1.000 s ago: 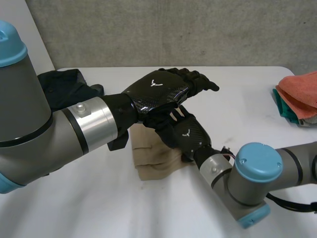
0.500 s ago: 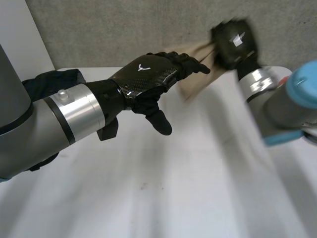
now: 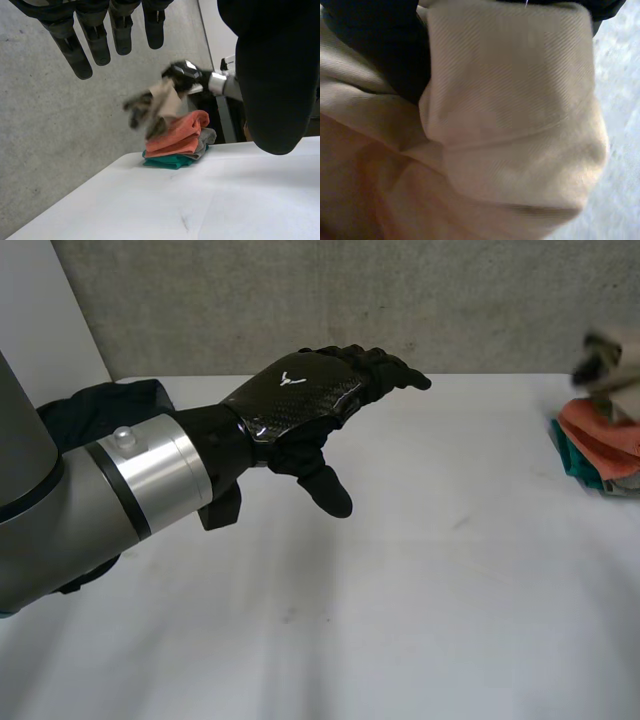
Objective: Fold the laundry.
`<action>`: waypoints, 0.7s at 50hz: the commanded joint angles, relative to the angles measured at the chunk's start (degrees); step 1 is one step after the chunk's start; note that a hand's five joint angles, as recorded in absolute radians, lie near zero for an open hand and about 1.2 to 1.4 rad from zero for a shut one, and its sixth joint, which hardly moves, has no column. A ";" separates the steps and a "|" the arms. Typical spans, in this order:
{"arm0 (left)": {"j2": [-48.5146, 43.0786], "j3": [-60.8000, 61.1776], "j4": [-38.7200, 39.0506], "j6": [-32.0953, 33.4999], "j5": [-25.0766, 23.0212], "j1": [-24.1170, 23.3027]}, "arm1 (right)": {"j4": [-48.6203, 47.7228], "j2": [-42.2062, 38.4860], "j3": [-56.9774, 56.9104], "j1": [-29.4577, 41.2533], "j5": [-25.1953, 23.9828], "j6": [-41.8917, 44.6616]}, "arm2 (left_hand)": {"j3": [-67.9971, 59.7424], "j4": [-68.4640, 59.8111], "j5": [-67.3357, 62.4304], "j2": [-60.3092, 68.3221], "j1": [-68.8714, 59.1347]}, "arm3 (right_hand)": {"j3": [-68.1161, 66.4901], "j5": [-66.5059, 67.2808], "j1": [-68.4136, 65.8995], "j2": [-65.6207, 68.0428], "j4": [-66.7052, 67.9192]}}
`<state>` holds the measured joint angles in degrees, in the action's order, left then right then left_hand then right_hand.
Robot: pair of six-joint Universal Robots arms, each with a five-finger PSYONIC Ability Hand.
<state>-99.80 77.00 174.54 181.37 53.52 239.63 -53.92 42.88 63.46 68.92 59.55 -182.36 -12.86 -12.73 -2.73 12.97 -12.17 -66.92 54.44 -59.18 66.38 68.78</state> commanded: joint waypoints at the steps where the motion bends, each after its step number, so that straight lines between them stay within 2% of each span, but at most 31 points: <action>1: 0.83 1.40 1.86 -0.14 0.01 -0.48 | -6.10 -8.16 4.03 -6.95 -12.67 -0.10 | 0.29 0.16 0.16 -0.40 -0.40 | -13.08 15.56 -20.82 13.62 11.22; 5: 0.92 1.58 2.12 -0.14 0.01 -0.48 | -6.37 -8.08 5.97 -7.83 -18.05 -0.19 | 0.29 0.16 0.16 -0.40 -0.40 | -13.08 15.56 -20.82 13.62 11.22; 13: 0.75 1.66 2.12 -0.67 0.01 -0.57 | -5.67 -4.48 6.85 -9.33 -17.36 0.16 | 0.29 0.16 0.16 -0.40 -0.40 | -11.30 13.78 -19.05 11.85 9.45; 14: 0.83 1.66 2.12 -1.02 0.01 -0.57 | -5.32 -4.04 7.11 -9.33 -17.10 0.08 | 0.29 0.16 0.16 -0.40 -0.40 | -0.46 2.94 -8.21 1.01 -1.40; 15: 0.83 1.66 2.12 -1.28 0.01 -0.57 | -3.75 -2.47 7.73 -9.42 -16.23 0.07 | 0.29 0.16 0.16 -0.40 -0.40 | 33.28 -30.81 25.54 -32.74 -35.14; 16: 0.83 1.66 2.12 -1.55 0.01 -0.57 | -2.52 -1.67 8.08 -9.42 -15.35 0.16 | 0.29 0.16 0.16 -0.40 -0.40 | 50.28 -47.80 42.53 -49.73 -52.13; 17: 0.92 1.66 2.21 -1.98 -0.08 -0.57 | -1.02 -0.79 8.43 -9.42 -14.73 0.34 | 0.29 0.16 0.16 -0.40 -0.40 | 56.92 -54.44 49.18 -56.38 -58.78; 18: 0.92 1.66 2.21 -2.08 -0.08 -0.57 | 0.47 0.17 8.78 -9.50 -13.94 0.43 | 0.29 0.16 0.16 -0.40 -0.40 | 56.92 -54.44 49.18 -56.38 -58.78; 24: 1.10 1.66 2.21 -2.25 -0.08 -1.27 | 15.58 8.52 10.63 -11.08 -7.53 3.84 | 0.29 0.16 0.16 -0.40 -0.40 | 56.92 -54.44 49.18 -56.38 -58.78; 28: 1.71 1.66 2.21 -2.25 -0.08 -1.71 | 25.52 13.36 11.69 -12.84 -1.90 13.41 | 0.29 0.16 0.16 -0.40 -0.40 | 56.92 -54.44 49.18 -56.38 -58.78; 31: 2.15 1.66 2.21 -2.34 0.01 -1.80 | 33.86 17.40 10.98 -14.68 5.91 24.74 | 0.29 0.16 0.16 -0.40 -0.40 | 56.92 -54.44 49.18 -56.38 -58.78; 33: 2.33 1.66 2.30 -2.34 -0.08 -1.98 | 35.81 18.72 10.81 -15.04 9.08 28.79 | 0.29 0.16 0.16 -0.40 -0.40 | 56.92 -54.44 49.18 -56.38 -58.78; 35: 2.42 1.66 2.56 -2.34 0.01 -1.98 | 35.65 20.48 10.46 -15.13 14.35 32.50 | 0.29 0.16 0.16 -0.40 -0.40 | 56.92 -54.44 49.18 -56.38 -58.78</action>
<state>-97.85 78.66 176.78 179.03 53.44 237.83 -23.16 58.93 74.74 55.01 62.77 -162.15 -12.86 -12.73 -2.71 12.97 -12.17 -12.41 2.69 -13.00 12.46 12.49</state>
